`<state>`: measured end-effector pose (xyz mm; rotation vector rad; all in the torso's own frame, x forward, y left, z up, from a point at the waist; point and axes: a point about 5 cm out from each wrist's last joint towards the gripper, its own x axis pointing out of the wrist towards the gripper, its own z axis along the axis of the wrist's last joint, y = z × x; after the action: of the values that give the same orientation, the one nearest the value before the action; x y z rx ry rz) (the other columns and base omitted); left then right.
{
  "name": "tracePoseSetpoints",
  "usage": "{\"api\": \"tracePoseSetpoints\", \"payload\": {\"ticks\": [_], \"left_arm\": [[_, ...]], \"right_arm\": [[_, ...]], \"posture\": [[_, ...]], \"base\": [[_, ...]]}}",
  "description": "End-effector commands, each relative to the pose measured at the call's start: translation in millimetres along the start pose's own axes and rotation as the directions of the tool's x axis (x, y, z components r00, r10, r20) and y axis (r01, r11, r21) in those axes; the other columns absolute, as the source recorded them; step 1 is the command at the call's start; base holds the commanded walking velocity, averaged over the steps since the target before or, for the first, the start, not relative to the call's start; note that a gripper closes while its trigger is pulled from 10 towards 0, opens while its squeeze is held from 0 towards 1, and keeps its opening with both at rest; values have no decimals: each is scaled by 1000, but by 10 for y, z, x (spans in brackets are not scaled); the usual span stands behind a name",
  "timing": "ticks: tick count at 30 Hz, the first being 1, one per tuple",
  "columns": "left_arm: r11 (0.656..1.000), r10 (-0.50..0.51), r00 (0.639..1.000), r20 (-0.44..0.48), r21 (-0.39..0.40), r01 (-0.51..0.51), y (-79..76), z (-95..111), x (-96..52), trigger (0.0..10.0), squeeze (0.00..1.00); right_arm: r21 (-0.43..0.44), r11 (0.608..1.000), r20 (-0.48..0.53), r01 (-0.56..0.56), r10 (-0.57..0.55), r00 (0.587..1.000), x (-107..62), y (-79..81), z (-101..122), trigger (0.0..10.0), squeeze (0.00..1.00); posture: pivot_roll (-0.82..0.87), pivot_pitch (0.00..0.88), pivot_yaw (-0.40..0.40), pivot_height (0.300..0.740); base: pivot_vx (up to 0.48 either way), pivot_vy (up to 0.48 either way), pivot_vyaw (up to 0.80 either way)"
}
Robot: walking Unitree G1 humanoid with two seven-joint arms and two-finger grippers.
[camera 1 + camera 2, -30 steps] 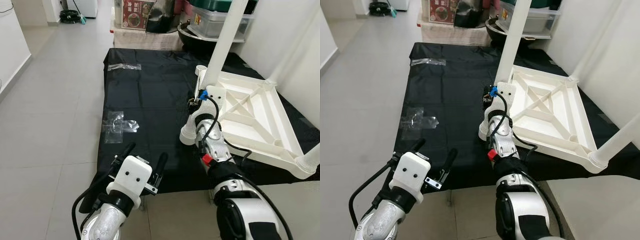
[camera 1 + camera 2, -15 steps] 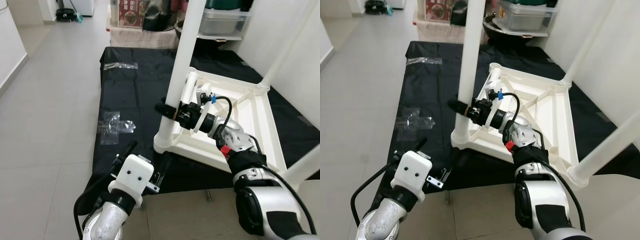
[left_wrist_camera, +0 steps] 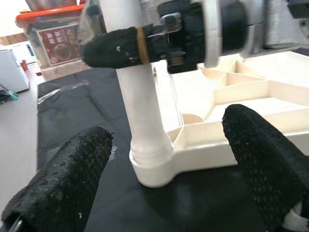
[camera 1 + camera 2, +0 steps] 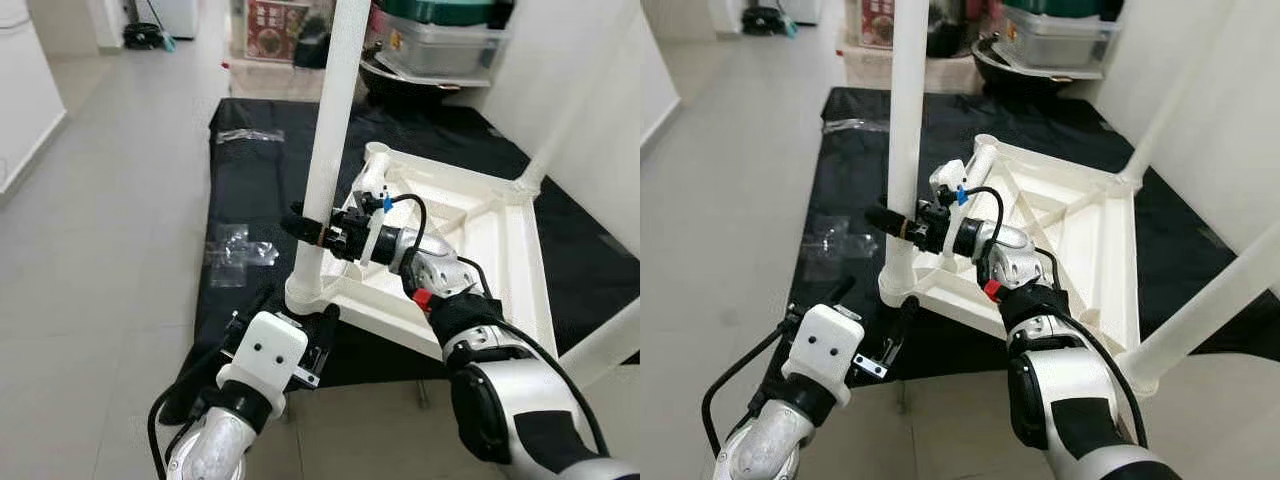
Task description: Building children table
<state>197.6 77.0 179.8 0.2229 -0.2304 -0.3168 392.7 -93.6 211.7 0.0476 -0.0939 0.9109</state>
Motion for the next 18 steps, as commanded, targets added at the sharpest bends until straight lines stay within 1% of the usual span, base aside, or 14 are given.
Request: {"api": "tracePoseSetpoints", "payload": {"ticks": [1,2,3,4,5,6,7,9,10,14,15,16,17,18], "left_arm": [[1000,-1,1000,-8,-4,1,-15,-29,-10,10000,0],[1000,0,1000,-9,-4,0,-14,-32,-12,10000,0],[1000,0,1000,-9,-4,0,-14,-32,-12,10000,0],[1000,-3,1000,-9,-5,3,-19,-32,-10,10000,0],[1000,-3,1000,-9,-5,3,-19,-32,-10,10000,0],[1000,-5,1000,-9,-4,5,-24,-32,-11,10000,0],[1000,-5,1000,-9,-4,5,-24,-32,-11,10000,0],[1000,-6,1000,-9,-3,6,-25,-30,-8,10000,0],[1000,-5,1000,-10,-4,5,-23,-31,-8,10000,0],[1000,-6,1000,-11,-5,6,-25,-31,-5,10000,0],[1000,-8,1000,-11,-6,8,-32,-32,-5,10000,0],[1000,-9,1000,-11,-7,9,-37,-31,-4,10000,0],[1000,-9,1000,-11,-7,9,-37,-31,-4,10000,0],[1000,-10,1000,-10,-8,10,-40,-30,-2,10000,0]], "right_arm": [[-17,963,-37,269,-270,962,-103,-204,-46,0,0],[-29,856,-70,516,-517,853,-212,-363,-91,0,0],[-29,856,-70,516,-517,853,-212,-363,-91,0,0],[-67,594,-103,802,-803,587,-476,-565,-179,0,0],[-67,594,-103,802,-803,587,-476,-565,-179,0,0],[-69,489,-111,869,-870,481,-575,-605,-227,0,0],[-69,489,-111,869,-870,481,-575,-605,-227,0,0],[-55,330,-111,942,-940,323,-685,-606,-286,0,0],[-52,290,-106,956,-953,284,-692,-581,-297,0,0],[-9,309,-92,951,-947,307,-567,-479,-282,0,0],[24,357,-72,934,-931,358,-446,-411,-248,1490,0],[51,427,-38,903,-903,429,-333,-350,-200,10000,0],[51,427,-38,903,-903,429,-333,-350,-200,10000,0],[68,495,0,866,-868,496,-229,-291,-146,10000,0]], "posture": [[114,50,-118,740],[111,50,-114,740],[111,50,-114,740],[112,54,-112,740],[112,54,-112,740],[113,55,-112,740],[113,55,-112,740],[114,59,-116,740],[114,62,-117,740],[109,66,-117,740],[109,67,-116,740],[110,68,-120,740],[110,68,-120,740],[111,68,-120,740]], "base": [[0,0,0],[0,0,0],[0,0,0],[0,0,0],[0,0,0],[0,0,0],[0,0,0],[0,0,0],[0,0,0],[0,0,0],[0,0,0],[0,0,0],[0,0,0],[0,0,0]]}}
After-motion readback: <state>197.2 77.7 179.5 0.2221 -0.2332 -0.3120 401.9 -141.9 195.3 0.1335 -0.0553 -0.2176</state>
